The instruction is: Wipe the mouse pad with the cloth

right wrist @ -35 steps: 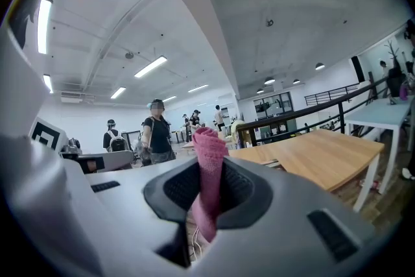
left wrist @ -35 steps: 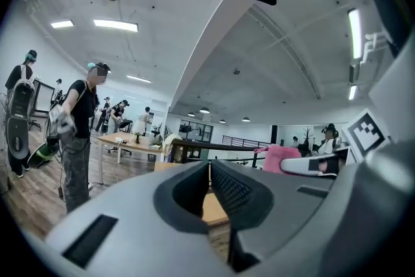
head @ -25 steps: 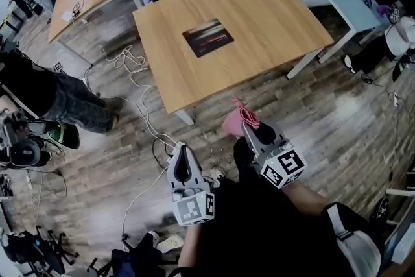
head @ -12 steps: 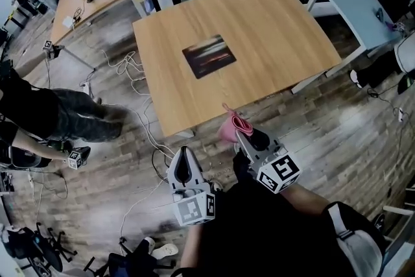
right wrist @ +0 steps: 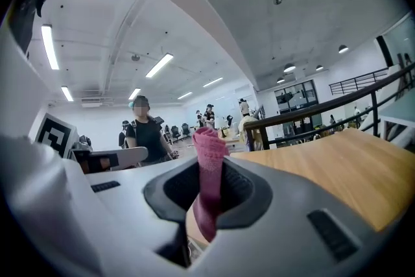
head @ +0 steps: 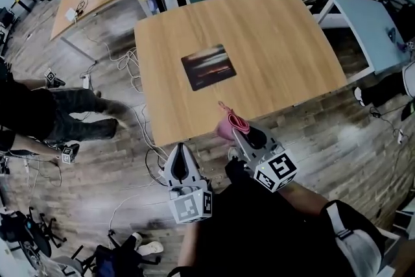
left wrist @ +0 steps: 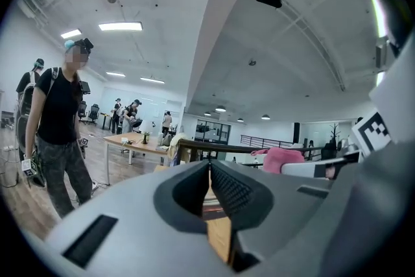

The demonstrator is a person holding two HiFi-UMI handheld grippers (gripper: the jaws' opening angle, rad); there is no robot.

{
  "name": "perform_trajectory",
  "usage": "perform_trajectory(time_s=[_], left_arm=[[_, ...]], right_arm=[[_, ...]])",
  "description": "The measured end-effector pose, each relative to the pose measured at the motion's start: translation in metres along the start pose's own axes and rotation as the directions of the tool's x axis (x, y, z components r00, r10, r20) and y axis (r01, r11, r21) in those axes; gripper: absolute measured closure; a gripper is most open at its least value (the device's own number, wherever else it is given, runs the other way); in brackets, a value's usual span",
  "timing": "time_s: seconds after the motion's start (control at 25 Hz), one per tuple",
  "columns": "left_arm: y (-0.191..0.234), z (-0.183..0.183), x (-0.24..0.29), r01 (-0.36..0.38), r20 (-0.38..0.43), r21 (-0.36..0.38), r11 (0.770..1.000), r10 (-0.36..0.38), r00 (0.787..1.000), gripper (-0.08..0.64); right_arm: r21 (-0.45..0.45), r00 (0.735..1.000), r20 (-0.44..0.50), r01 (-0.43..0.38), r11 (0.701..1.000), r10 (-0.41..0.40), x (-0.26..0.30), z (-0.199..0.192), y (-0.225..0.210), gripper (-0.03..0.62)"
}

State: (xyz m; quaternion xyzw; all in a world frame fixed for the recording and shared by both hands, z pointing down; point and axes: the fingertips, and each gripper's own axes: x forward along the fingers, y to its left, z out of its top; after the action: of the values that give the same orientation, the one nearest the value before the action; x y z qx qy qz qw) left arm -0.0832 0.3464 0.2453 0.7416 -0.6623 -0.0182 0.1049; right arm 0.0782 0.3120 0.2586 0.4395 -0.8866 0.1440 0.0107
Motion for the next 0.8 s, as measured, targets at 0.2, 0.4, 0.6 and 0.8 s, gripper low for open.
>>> perform_trajectory(time_s=[0.2,0.4,0.6,0.8], left_arm=[[-0.008,0.004,0.017,-0.042,-0.002,-0.002,0.999,0.042,0.999,0.535],[-0.011,0.0,0.027,-0.073,-0.007,-0.001,0.997,0.073,0.997,0.535],[-0.017,-0.006,0.035,-0.089,-0.011,0.008,0.996,0.089,0.996,0.535],[-0.018,-0.006,0.043,-0.092,-0.011,0.001,0.996,0.092,0.996,0.535]], right_arm=[[-0.002,0.999,-0.016,-0.031,1.0,0.031,0.012,0.006,-0.023,0.526],[0.005,0.998,-0.021,-0.055,0.998,0.055,0.021,0.006,-0.037,0.526],[0.015,0.998,-0.028,-0.061,0.998,0.061,0.022,0.002,-0.051,0.526],[0.023,0.997,-0.037,-0.061,0.998,0.062,0.029,0.0,-0.057,0.526]])
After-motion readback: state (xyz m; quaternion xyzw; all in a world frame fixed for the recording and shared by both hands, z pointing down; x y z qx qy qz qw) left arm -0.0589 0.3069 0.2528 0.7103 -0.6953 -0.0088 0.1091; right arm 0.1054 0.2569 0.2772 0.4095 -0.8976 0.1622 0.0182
